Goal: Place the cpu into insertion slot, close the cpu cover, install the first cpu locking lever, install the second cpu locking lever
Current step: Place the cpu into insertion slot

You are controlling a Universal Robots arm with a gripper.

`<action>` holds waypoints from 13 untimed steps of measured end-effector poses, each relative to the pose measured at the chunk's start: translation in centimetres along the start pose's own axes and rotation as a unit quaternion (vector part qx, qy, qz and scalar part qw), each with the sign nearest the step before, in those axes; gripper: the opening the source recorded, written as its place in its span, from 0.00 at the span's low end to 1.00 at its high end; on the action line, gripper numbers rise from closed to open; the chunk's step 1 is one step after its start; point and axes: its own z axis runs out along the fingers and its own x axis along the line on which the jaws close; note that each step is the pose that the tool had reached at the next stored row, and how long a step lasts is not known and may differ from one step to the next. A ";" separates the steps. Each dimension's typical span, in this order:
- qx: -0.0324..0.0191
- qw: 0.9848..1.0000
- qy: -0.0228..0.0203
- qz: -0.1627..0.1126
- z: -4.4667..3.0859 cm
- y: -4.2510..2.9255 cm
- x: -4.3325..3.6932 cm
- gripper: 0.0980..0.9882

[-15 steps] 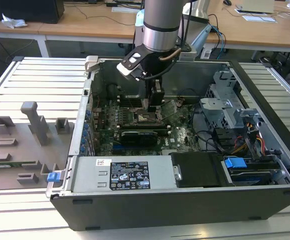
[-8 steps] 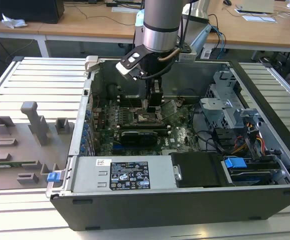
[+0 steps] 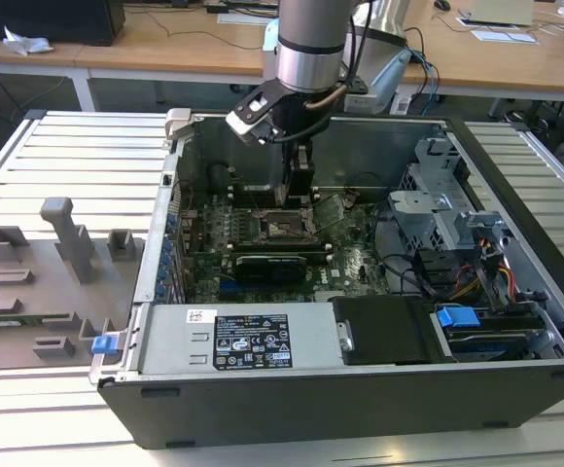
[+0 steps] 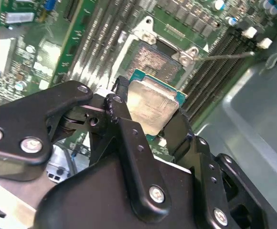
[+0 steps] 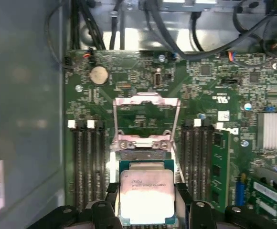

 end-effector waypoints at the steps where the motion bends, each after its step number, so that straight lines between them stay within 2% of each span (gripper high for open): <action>1: 0.000 1.000 0.000 0.000 0.00 -0.01 0.54 0.50; 2: 0.000 1.000 0.000 0.000 0.01 -0.01 0.87 0.50; 13: 0.000 1.000 0.000 0.000 1.74 -0.02 0.90 0.50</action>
